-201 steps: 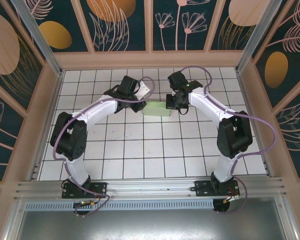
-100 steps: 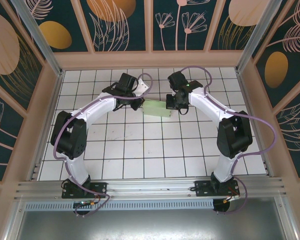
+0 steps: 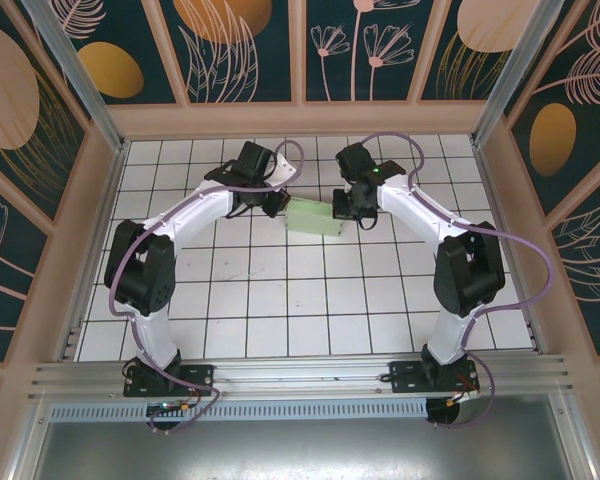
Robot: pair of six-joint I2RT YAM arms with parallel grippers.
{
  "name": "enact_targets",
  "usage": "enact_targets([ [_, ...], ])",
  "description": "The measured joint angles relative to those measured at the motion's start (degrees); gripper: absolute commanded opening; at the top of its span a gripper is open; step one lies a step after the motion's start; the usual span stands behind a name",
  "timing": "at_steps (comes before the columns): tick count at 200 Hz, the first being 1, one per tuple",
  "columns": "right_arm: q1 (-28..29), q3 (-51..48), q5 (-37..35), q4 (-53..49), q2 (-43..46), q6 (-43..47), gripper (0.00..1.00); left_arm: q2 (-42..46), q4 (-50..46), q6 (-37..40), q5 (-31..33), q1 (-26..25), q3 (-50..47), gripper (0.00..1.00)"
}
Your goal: Fold the paper box
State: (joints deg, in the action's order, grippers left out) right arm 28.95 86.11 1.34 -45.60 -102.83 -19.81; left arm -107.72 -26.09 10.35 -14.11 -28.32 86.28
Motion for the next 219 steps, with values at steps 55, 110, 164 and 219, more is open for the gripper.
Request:
enact_targets([
  [55,0.55,0.46,-1.99,-1.09,-0.28,1.14,0.00,-0.68,-0.35,-9.03,-2.32,0.31,1.18,0.00],
  [110,1.16,2.03,-4.79,-2.47,-1.33,1.90,0.00,-3.37,-1.33,-18.25,-2.64,0.46,4.85,0.00],
  [164,1.18,2.03,-5.53,-2.43,-1.60,1.95,0.00,-3.82,-2.08,-26.23,-7.37,1.84,6.03,0.00],
  [219,1.46,2.14,-6.32,-2.45,-1.75,2.60,0.00,-5.14,-2.97,-30.03,-12.37,3.58,7.82,0.00],
])
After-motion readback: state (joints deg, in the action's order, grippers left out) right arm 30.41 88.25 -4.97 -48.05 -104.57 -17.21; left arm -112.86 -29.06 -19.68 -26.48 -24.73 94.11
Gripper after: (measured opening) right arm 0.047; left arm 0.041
